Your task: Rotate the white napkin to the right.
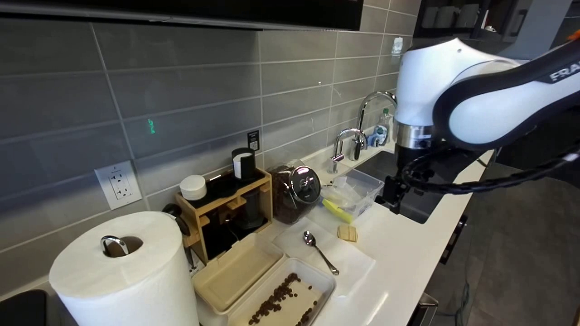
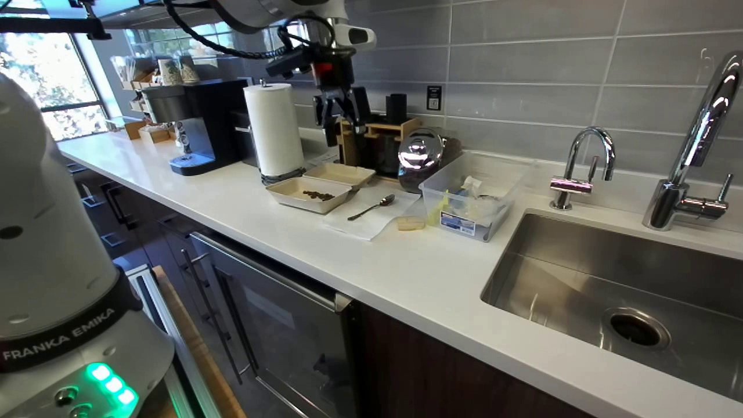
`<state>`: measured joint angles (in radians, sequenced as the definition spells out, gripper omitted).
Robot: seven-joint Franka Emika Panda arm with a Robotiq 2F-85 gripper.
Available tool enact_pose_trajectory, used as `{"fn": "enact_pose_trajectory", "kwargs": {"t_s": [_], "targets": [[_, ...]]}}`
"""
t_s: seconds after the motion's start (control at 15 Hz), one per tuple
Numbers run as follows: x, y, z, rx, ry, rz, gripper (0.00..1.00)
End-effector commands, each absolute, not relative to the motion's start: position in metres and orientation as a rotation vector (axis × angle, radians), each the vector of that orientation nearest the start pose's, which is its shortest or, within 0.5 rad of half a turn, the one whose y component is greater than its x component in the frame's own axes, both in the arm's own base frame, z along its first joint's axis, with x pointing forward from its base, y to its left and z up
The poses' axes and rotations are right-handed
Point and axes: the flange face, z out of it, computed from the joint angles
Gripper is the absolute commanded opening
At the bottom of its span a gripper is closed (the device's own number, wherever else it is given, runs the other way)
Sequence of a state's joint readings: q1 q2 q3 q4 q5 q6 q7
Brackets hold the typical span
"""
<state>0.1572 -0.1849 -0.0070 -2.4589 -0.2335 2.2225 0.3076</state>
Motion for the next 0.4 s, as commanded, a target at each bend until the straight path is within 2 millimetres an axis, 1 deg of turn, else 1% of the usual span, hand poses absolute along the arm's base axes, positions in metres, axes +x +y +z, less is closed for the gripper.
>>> {"fn": "enact_pose_trajectory", "kwargs": {"t_s": [0.0, 0.13, 0.2, 0.33], "targets": [[0.388, 0.042, 0.392, -3.317, -0.009, -0.076, 1.00], [0.368, 0.032, 0.402, -3.260, 0.017, -0.134, 1.00], [0.400, 0.042, 0.397, -3.305, 0.016, -0.086, 1.00], [0.382, 0.034, 0.405, -3.283, 0.024, -0.123, 1.00]]}}
